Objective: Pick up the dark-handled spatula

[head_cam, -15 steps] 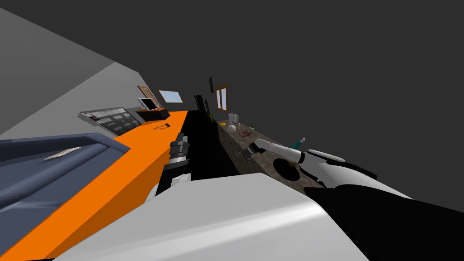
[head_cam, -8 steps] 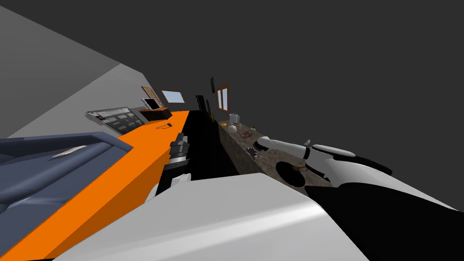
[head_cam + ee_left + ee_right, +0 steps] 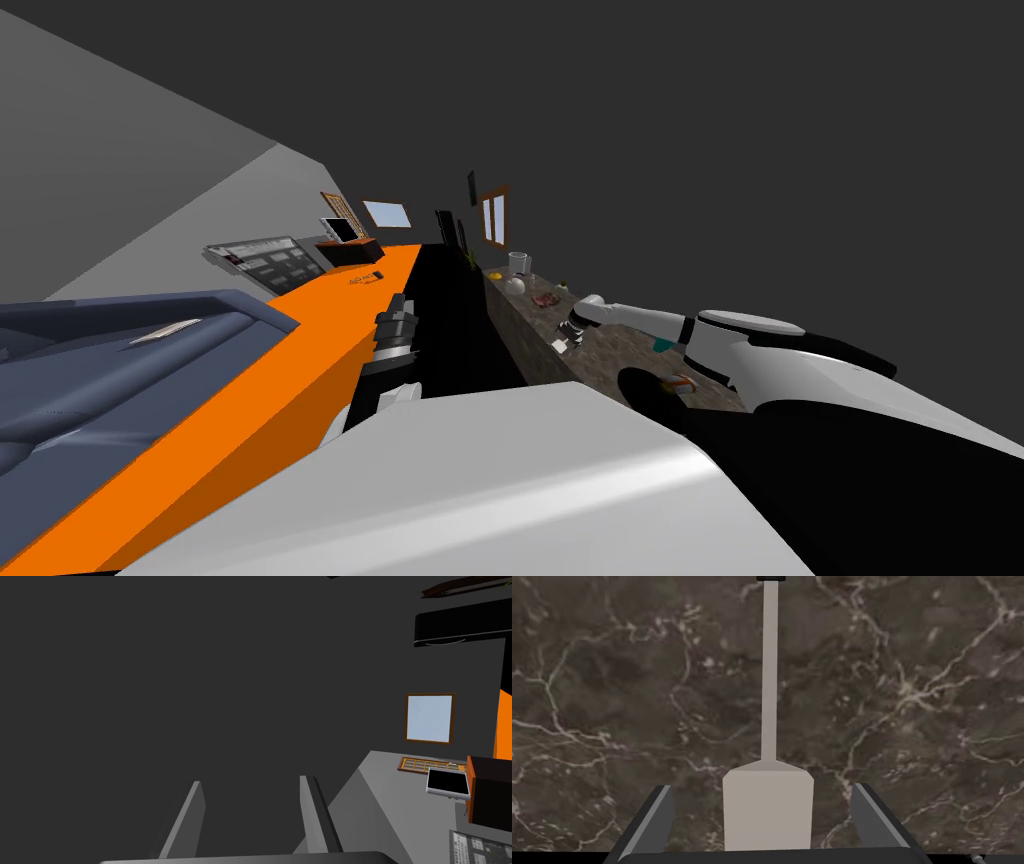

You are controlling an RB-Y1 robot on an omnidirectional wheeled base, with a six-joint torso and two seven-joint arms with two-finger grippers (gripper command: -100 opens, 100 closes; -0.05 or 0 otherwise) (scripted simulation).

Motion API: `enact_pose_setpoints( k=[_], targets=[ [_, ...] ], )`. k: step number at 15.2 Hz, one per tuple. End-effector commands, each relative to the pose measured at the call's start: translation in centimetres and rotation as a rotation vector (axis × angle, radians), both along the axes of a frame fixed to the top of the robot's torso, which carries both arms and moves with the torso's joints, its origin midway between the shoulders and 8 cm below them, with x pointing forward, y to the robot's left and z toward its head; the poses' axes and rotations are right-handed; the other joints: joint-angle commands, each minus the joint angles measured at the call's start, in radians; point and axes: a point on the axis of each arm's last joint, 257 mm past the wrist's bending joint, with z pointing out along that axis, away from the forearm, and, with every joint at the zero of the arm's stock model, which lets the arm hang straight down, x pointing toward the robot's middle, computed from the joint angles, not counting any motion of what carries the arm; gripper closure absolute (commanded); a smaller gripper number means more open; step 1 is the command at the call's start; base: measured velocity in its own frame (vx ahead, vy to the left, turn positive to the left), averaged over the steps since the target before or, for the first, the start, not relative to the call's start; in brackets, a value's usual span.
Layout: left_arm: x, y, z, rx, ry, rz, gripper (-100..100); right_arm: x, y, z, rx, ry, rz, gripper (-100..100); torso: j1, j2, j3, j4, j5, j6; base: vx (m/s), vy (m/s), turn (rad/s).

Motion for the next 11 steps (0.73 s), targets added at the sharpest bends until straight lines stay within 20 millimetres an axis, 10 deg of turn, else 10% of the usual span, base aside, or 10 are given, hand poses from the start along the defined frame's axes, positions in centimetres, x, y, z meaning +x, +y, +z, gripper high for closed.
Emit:
enact_pose_setpoints(
  k=[1,7,8,11],
  targets=[
    [0.0,0.0,0.0,0.0,0.0,0.0,0,-0.5,-2.8,-0.3,-0.068,0.002,-0.004,-100,0.0,0.0,0.0,0.0,0.0,0.0,0.071,-0.002,0.045],
    [0.0,0.0,0.0,0.0,0.0,0.0,0,-0.4,-2.8,-1.9,-0.065,0.0,-0.007,-100,0.0,0.004,0.002,0.001,0.0,0.0,0.019,0.0,0.017],
    [0.0,0.0,0.0,0.0,0.0,0.0,0,-0.4,-2.8,-2.0,-0.064,-0.002,-0.007,100,0.001,0.005,0.003,0.001,0.0,0.0,0.0,0.0,0.0],
    [0.0,0.0,0.0,0.0,0.0,0.0,0,-0.5,-2.9,-2.0,-0.066,0.0,-0.008,100,0.0,0.003,0.002,0.0,-0.002,-0.002,-0.003,-0.002,-0.016]
  ],
)
